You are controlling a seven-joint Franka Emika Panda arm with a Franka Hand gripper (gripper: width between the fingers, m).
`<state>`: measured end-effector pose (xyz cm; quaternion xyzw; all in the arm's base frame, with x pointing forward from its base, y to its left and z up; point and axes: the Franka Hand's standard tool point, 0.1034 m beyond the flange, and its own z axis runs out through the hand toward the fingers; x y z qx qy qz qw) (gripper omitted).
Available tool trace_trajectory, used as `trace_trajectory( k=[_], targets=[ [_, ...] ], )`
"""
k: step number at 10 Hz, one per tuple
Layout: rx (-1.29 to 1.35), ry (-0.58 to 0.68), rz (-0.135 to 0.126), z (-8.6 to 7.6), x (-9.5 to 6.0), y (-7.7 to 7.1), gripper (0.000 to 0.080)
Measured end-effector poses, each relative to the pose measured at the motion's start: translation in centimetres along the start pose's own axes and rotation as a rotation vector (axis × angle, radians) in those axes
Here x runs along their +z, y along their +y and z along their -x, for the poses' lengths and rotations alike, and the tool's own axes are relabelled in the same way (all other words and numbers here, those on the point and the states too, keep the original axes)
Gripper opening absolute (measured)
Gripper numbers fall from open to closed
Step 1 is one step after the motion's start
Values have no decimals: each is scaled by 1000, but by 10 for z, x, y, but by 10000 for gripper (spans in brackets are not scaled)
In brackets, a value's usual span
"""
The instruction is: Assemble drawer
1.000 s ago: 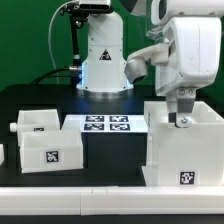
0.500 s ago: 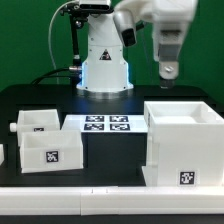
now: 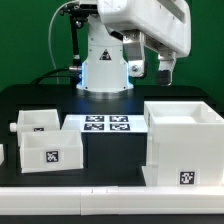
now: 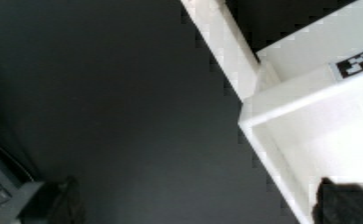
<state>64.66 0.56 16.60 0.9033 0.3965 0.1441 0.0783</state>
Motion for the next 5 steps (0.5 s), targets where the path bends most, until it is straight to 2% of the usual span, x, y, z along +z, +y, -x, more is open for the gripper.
trace_trajectory(
  k=[1, 2, 3, 4, 5],
  targets=[
    [85, -14, -12, 30, 5, 5, 649],
    [142, -28, -21, 53, 6, 10, 649],
    [259, -42, -45, 72, 9, 13, 649],
    [386, -54, -62, 79, 12, 12, 649],
    [436, -55, -60, 76, 12, 11, 649]
  ],
)
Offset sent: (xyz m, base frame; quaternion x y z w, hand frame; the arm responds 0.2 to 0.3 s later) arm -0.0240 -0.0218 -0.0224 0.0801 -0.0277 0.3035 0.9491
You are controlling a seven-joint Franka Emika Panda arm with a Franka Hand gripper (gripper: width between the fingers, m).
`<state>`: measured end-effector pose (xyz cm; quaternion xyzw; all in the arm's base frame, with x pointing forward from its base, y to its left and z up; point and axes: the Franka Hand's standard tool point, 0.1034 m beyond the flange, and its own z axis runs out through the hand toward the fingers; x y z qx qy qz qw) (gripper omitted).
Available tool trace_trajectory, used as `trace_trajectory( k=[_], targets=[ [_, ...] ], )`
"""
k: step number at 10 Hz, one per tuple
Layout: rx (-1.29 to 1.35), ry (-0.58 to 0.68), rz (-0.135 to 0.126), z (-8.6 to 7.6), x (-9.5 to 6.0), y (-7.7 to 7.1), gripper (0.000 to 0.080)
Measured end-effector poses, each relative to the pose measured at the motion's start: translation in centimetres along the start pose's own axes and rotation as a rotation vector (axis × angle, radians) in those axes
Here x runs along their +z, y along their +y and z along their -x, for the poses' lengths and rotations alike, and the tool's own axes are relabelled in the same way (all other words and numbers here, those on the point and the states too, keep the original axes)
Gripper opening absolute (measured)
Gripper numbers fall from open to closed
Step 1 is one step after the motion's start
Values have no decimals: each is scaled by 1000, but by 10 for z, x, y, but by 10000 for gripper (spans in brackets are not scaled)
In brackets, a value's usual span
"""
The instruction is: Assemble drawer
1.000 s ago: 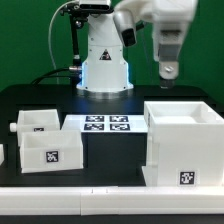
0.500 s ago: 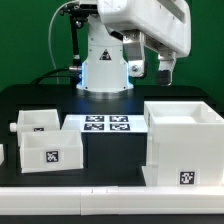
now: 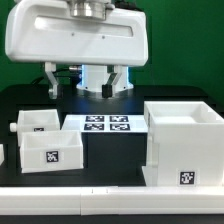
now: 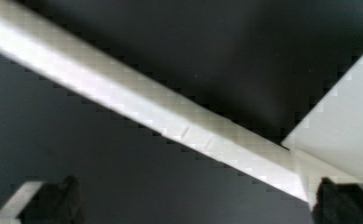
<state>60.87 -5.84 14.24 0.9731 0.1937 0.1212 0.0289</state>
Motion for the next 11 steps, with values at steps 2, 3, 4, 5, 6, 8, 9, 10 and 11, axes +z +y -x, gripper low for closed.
trace_trajectory(
  k=[2, 3, 4, 5, 6, 8, 9, 10, 11],
  targets=[
    [132, 0, -1, 0, 0, -1, 649],
    [153, 10, 1, 5, 2, 3, 649],
    [203, 13, 6, 33, 10, 11, 649],
    [182, 29, 42, 73, 19, 21, 649],
    [187, 19, 61, 104, 30, 21, 649],
    [221, 6, 58, 123, 52, 3, 649],
    [218, 9, 59, 122, 52, 3, 649],
    [218, 7, 59, 122, 52, 3, 649],
    [218, 1, 48, 122, 53, -2, 649]
  ],
)
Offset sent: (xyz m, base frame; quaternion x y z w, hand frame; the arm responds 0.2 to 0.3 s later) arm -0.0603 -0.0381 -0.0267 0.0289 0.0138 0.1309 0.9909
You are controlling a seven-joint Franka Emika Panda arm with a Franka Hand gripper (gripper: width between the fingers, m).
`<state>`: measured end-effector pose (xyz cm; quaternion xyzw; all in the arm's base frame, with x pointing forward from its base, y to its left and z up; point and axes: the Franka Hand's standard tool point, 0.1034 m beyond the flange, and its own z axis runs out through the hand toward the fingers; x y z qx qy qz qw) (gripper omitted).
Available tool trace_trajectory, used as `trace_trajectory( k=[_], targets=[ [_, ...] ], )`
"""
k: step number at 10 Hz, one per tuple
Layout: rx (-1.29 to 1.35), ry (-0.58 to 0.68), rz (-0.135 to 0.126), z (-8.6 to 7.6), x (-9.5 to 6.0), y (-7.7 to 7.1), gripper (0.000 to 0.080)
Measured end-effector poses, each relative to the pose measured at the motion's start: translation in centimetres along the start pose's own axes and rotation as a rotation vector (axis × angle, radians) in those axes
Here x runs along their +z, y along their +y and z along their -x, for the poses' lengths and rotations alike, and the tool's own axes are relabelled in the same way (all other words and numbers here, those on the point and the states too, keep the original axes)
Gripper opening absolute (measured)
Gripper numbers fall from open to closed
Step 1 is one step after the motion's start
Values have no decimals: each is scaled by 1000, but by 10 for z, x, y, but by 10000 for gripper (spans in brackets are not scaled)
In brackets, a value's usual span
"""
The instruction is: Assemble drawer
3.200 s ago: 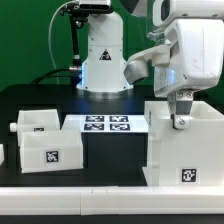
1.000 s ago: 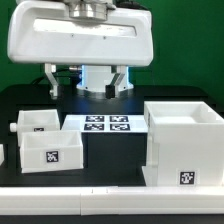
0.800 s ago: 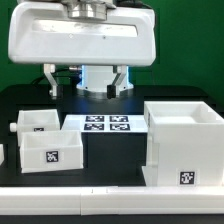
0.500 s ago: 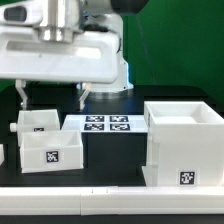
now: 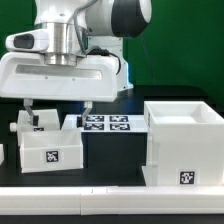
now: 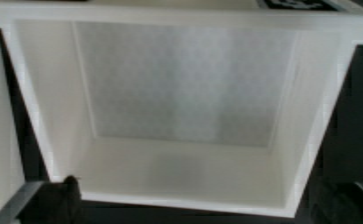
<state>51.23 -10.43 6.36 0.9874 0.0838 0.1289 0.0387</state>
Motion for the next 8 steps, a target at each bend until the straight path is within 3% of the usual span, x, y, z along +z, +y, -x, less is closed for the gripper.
trace_trajectory(
  k=[4, 6, 8],
  targets=[
    [-27, -36, -51, 7, 9, -25, 649],
    [-16, -61, -77, 7, 8, -27, 649],
    [-19, -70, -73, 14, 19, -30, 649]
  ],
)
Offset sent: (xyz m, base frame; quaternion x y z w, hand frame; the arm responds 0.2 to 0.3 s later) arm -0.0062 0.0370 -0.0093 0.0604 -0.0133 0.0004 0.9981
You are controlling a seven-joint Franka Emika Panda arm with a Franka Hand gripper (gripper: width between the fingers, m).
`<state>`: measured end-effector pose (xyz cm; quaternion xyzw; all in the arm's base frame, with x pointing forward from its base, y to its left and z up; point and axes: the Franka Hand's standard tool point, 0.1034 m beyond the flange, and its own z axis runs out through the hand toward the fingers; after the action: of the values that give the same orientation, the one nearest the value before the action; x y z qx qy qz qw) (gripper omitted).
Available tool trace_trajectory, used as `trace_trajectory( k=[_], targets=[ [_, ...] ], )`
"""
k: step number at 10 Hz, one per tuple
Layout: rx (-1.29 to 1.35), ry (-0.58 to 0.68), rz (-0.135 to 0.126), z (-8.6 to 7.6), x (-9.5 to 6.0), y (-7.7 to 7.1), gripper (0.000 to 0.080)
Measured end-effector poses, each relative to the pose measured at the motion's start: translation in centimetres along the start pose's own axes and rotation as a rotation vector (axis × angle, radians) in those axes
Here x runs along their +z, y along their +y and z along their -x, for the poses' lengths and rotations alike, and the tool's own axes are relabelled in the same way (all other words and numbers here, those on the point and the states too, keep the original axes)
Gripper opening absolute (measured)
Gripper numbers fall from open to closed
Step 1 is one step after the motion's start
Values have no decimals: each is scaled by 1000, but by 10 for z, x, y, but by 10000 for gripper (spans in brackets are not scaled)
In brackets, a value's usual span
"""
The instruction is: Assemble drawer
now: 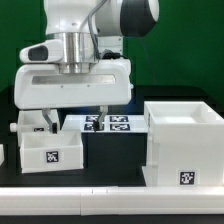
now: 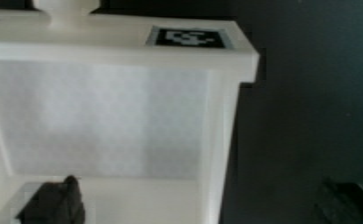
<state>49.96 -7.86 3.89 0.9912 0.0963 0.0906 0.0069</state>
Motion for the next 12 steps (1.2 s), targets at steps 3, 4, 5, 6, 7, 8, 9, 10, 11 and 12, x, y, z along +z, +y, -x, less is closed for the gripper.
trace_trajectory(
  k=[3, 4, 5, 6, 7, 8, 9, 10, 11, 12],
  targets=[
    [7, -28, -6, 13, 24, -14, 649],
    [5, -30, -6, 14, 26, -16, 649],
    [5, -30, -7, 14, 26, -17, 649],
    [5, -30, -6, 14, 26, -16, 649],
    [6, -30, -6, 14, 26, -16, 539],
    [6, -30, -6, 14, 26, -16, 403],
    [6, -30, -6, 14, 26, -16, 403],
    [6, -30, -6, 14, 26, -16, 230],
    [6, -30, -6, 14, 26, -16, 69],
    [6, -30, -7, 14, 26, -16, 69]
  ],
)
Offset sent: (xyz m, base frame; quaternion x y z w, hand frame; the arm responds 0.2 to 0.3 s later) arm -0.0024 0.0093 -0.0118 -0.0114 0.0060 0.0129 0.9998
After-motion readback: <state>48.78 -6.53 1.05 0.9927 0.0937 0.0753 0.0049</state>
